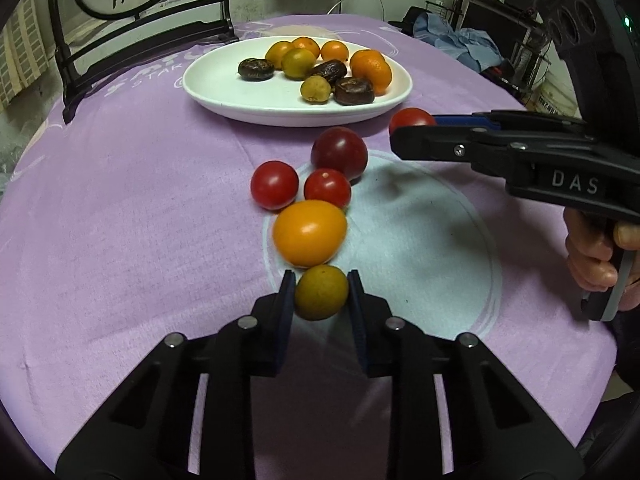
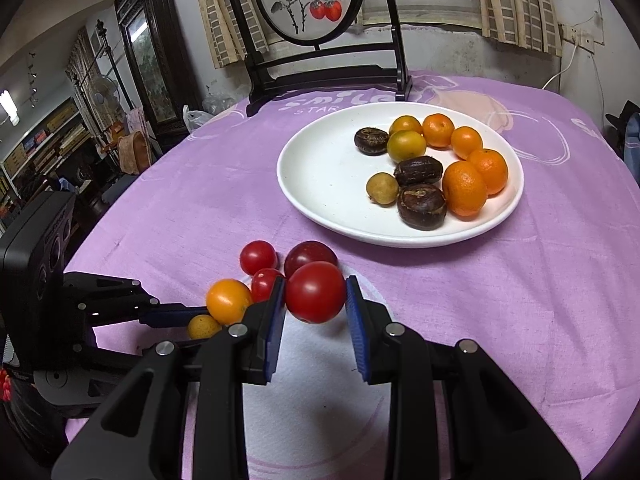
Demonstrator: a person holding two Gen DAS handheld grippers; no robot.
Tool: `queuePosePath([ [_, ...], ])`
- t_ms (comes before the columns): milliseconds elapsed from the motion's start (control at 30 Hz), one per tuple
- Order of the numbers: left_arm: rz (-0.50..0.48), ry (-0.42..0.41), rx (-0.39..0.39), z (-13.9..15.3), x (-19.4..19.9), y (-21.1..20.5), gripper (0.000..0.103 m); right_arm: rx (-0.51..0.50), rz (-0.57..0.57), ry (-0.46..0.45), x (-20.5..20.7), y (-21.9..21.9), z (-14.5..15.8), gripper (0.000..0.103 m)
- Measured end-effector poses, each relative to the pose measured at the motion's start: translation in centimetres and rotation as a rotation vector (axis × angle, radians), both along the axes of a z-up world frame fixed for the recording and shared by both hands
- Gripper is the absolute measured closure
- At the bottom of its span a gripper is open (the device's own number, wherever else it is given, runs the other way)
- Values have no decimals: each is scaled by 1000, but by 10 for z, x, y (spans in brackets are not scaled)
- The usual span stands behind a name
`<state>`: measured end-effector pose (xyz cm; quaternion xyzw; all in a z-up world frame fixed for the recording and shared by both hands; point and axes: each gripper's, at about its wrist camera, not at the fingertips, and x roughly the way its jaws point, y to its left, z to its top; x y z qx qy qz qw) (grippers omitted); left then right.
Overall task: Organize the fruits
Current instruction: 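Carry the yellow fruit with the left tool while the right carries the red tomato to the plate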
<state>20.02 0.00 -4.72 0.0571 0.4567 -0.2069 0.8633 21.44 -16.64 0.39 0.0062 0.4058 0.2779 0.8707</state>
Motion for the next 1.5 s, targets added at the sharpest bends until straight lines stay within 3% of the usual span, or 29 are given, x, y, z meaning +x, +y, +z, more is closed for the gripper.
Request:
queuePosePath([
  [233,24,-6,-197,19,-1,21,76,79,30,-18,-1,-3,10,72],
  [333,60,-44,-282,40,13,26,76,112,-1,-91,4,-9,21,72],
  [467,160,-150,-255,71,50,20,76,63,-122,-194,28,-15,29,72],
  [533,205,-175,-223,77,78,11,76,44,-154,-192,45,-15,24,72],
  [733,263,-113,-140,52,139,-15,76,17,-210,-127,88,-21,2,72],
  [1000,293,-75,-126,38,148,-6,76,13,-186,-150,90,-17,3,68],
  [1067,307,-101,-125,46,138,-2,63,32,-178,-161,82,-19,11,61],
  [1100,318,-124,-126,51,132,1,31,43,-175,-166,78,-19,16,61],
  [1133,337,-157,-130,59,124,5,9,52,-168,-172,73,-20,20,61],
  [1200,381,-248,-154,75,103,17,6,58,-158,-183,64,-21,28,54],
  [1233,386,-267,-164,81,95,23,5,59,-158,-183,59,-21,30,47],
  [1267,392,-277,-183,84,87,30,5,59,-153,-178,55,-20,31,47],
  [1500,557,-235,-208,66,57,77,3,42,-33,-68,32,9,19,47],
])
